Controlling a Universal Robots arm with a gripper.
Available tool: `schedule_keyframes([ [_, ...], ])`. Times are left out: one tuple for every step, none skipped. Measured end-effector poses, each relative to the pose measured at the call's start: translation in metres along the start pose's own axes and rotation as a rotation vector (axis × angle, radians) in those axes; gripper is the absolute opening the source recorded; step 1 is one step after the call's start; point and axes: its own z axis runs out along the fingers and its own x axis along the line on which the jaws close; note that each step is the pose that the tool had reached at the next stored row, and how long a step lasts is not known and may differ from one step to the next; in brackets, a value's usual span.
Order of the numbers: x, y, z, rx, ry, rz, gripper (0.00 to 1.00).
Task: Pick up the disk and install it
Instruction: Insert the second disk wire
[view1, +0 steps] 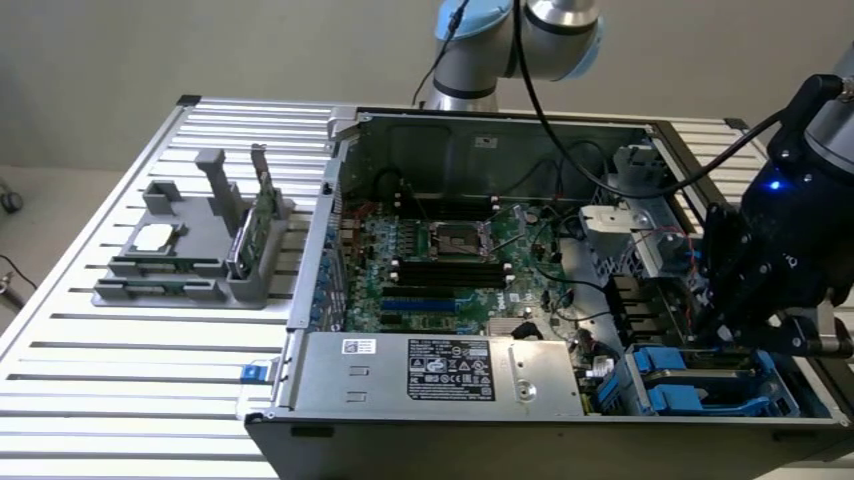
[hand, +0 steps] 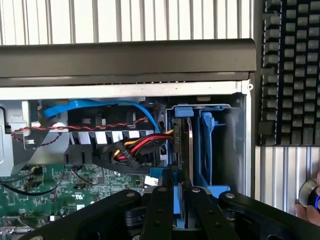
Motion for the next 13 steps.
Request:
schedule_keyframes([
  [0.0000, 0.0002, 0.0006, 0.0000, 0.0001, -0.003, 0.16],
  [0.0000, 0.0004, 0.0014, 0.0000, 0.0001, -0.005, 0.16],
  [0.0000, 0.0006, 0.0021, 0.0000, 0.0002, -0.008, 0.16],
  [-0.0001, 0.0009, 0.0028, 0.0000, 0.0004, -0.010, 0.16],
  [-0.0001, 0.0011, 0.0036, 0.0000, 0.0004, -0.012, 0.16],
  [-0.0002, 0.0012, 0.0043, 0.0000, 0.0006, -0.014, 0.16],
  [-0.0002, 0.0013, 0.0050, -0.0001, 0.0005, -0.016, 0.16],
  [-0.0002, 0.0014, 0.0057, -0.0001, 0.0006, -0.018, 0.16],
  [-0.0003, 0.0016, 0.0064, -0.0001, 0.0008, -0.020, 0.16],
  [-0.0004, 0.0017, 0.0068, -0.0001, 0.0006, -0.021, 0.16],
  [-0.0005, 0.0019, 0.0075, -0.0001, 0.0009, -0.023, 0.16],
  [-0.0006, 0.0021, 0.0078, -0.0001, 0.0007, -0.024, 0.16],
  [-0.0008, 0.0022, 0.0083, -0.0001, 0.0008, -0.025, 0.16],
])
